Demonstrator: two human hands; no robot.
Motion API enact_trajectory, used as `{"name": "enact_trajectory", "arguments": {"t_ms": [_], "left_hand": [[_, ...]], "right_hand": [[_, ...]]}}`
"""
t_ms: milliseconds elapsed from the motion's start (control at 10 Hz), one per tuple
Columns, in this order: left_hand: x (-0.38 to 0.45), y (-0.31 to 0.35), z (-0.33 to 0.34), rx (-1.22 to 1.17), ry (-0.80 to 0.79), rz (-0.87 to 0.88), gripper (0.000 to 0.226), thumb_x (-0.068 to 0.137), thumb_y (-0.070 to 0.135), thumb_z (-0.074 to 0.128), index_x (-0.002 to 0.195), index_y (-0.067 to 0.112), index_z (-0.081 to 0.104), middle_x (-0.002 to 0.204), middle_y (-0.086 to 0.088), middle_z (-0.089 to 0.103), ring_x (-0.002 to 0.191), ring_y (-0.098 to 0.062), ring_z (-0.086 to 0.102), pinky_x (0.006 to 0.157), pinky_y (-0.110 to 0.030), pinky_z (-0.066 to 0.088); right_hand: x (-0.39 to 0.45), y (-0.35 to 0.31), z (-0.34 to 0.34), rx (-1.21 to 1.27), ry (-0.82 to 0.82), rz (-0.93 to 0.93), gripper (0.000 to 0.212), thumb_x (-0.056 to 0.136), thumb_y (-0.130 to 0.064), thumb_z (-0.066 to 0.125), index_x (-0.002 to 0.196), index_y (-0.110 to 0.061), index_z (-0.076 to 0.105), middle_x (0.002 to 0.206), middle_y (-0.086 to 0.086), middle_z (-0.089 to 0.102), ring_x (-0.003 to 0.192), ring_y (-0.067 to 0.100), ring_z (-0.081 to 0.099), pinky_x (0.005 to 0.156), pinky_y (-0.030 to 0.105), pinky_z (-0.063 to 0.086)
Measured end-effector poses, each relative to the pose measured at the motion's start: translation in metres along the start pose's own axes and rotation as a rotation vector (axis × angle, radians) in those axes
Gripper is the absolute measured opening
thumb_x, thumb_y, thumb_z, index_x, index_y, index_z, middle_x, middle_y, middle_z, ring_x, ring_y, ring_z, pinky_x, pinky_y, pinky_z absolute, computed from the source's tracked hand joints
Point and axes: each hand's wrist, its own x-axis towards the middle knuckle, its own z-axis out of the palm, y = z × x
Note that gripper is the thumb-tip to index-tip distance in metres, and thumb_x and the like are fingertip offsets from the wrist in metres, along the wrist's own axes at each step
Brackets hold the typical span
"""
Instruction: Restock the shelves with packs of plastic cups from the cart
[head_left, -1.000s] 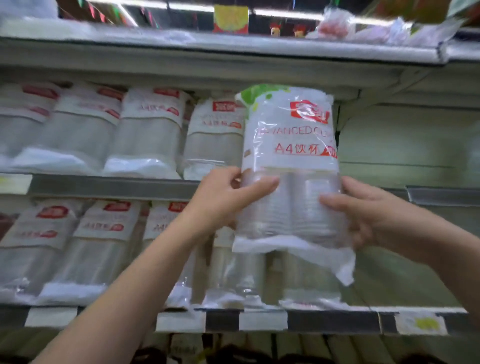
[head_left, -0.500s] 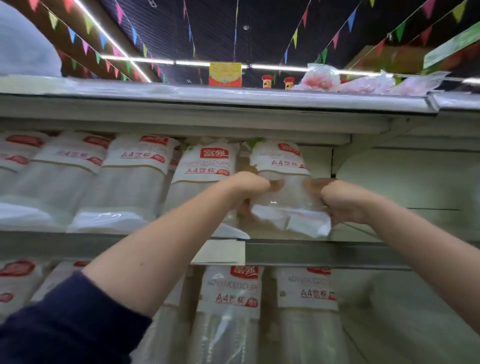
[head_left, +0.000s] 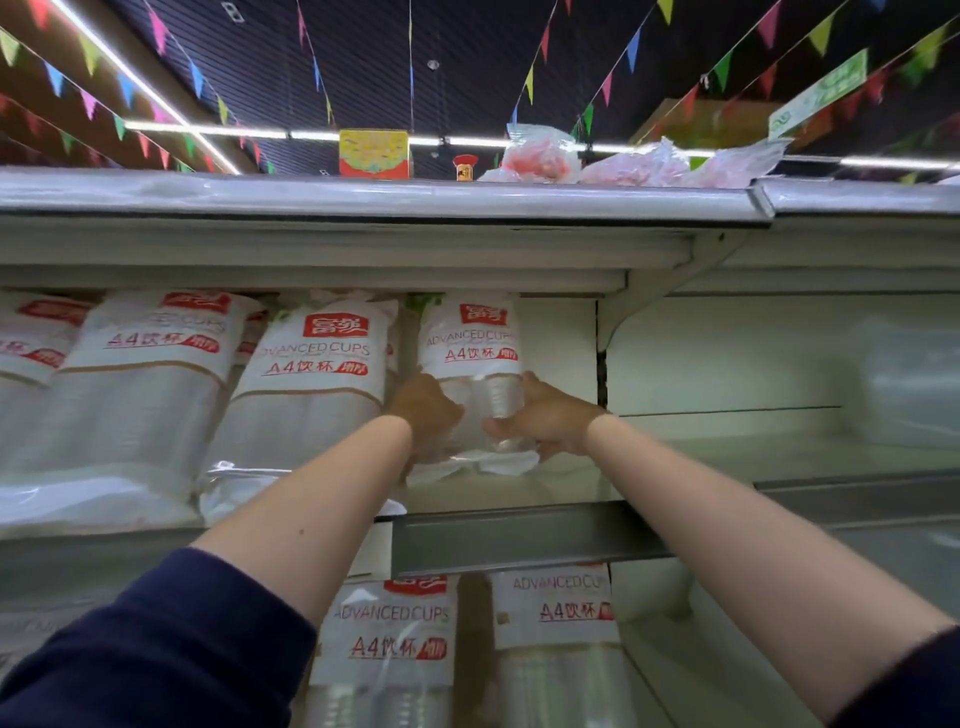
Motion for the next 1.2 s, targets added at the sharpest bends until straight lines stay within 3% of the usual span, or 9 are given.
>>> {"name": "enact_trajectory", "arguments": {"t_ms": [100, 200, 300, 500, 700, 900, 1000, 1100, 1200], "left_hand": [[0.005, -0.001, 0.005, 0.074, 0.024, 0.022, 0.034, 0.094, 0.015, 0.048, 0.122, -0.004, 0.052, 0.126, -0.019, 0.058, 0.116, -0.030, 0.056, 0.093, -0.031, 0.045], [-0.005, 0.009, 0.010, 0.276, 0.042, 0.042, 0.037, 0.096, 0.004, 0.040, 0.131, -0.007, 0.042, 0.134, -0.023, 0.048, 0.123, -0.035, 0.048, 0.103, -0.042, 0.039], [-0.010, 0.004, 0.016, 0.198, 0.089, 0.022, 0.058, 0.094, 0.002, 0.043, 0.145, -0.004, 0.016, 0.138, -0.028, 0.042, 0.125, -0.039, 0.046, 0.100, -0.040, 0.039], [0.011, -0.001, 0.021, 0.131, 0.133, 0.019, 0.063, 0.095, 0.004, 0.037, 0.145, -0.011, 0.003, 0.140, -0.027, 0.043, 0.126, -0.035, 0.049, 0.101, -0.035, 0.042], [-0.012, 0.011, 0.022, 0.241, 0.053, 0.033, 0.078, 0.090, 0.008, 0.049, 0.147, -0.004, -0.003, 0.150, -0.027, 0.027, 0.135, -0.035, 0.036, 0.109, -0.036, 0.038], [-0.058, 0.019, 0.005, 0.178, 0.065, 0.120, 0.061, 0.093, 0.013, 0.048, 0.145, -0.004, 0.019, 0.141, -0.023, 0.040, 0.128, -0.032, 0.045, 0.105, -0.034, 0.041], [-0.093, 0.000, -0.009, 0.136, 0.046, 0.230, 0.033, 0.089, 0.008, 0.051, 0.121, 0.000, 0.051, 0.110, -0.013, 0.058, 0.102, -0.028, 0.059, 0.081, -0.030, 0.050], [-0.127, -0.025, -0.024, 0.086, 0.088, 0.289, 0.029, 0.088, 0.009, 0.055, 0.116, 0.004, 0.052, 0.109, -0.011, 0.060, 0.096, -0.026, 0.059, 0.074, -0.030, 0.048], [-0.156, -0.051, -0.043, 0.074, 0.131, 0.340, 0.035, 0.086, 0.010, 0.054, 0.120, 0.005, 0.049, 0.115, -0.016, 0.060, 0.103, -0.032, 0.058, 0.078, -0.037, 0.051]], "right_hand": [[0.012, 0.003, 0.007, -0.121, 0.020, 0.013, 0.060, 0.084, -0.029, 0.067, 0.131, -0.022, 0.030, 0.135, 0.005, 0.039, 0.113, 0.027, 0.055, 0.080, 0.043, 0.057], [0.020, 0.005, 0.012, -0.213, 0.072, 0.037, 0.075, 0.084, -0.030, 0.066, 0.139, -0.014, 0.018, 0.119, 0.006, 0.046, 0.102, 0.025, 0.057, 0.075, 0.041, 0.059], [0.027, 0.009, 0.017, -0.207, 0.124, 0.040, 0.075, 0.083, -0.029, 0.067, 0.137, -0.010, 0.018, 0.117, 0.009, 0.053, 0.091, 0.024, 0.057, 0.057, 0.031, 0.056], [0.032, 0.009, 0.016, -0.319, 0.194, 0.017, 0.066, 0.093, -0.015, 0.051, 0.145, -0.002, 0.013, 0.132, 0.021, 0.050, 0.108, 0.032, 0.057, 0.082, 0.035, 0.053], [0.018, -0.003, 0.019, -0.454, 0.140, 0.021, 0.064, 0.088, -0.013, 0.054, 0.144, -0.007, 0.024, 0.133, 0.016, 0.051, 0.111, 0.030, 0.056, 0.077, 0.030, 0.044], [-0.036, -0.030, 0.035, -0.475, 0.212, -0.076, 0.033, 0.095, -0.026, 0.044, 0.125, -0.013, 0.050, 0.110, 0.005, 0.058, 0.099, 0.029, 0.057, 0.076, 0.025, 0.041], [-0.075, -0.043, 0.045, -0.507, 0.227, -0.090, 0.034, 0.095, -0.015, 0.047, 0.128, -0.006, 0.047, 0.115, 0.015, 0.058, 0.113, 0.033, 0.055, 0.076, 0.027, 0.044], [-0.109, -0.055, 0.063, -0.482, 0.270, -0.088, 0.046, 0.093, -0.017, 0.053, 0.136, -0.005, 0.040, 0.131, 0.016, 0.053, 0.119, 0.031, 0.052, 0.088, 0.031, 0.042], [-0.128, -0.066, 0.086, -0.413, 0.333, -0.082, 0.053, 0.092, -0.020, 0.053, 0.141, -0.011, 0.037, 0.136, 0.015, 0.052, 0.121, 0.030, 0.052, 0.094, 0.035, 0.043]]}}
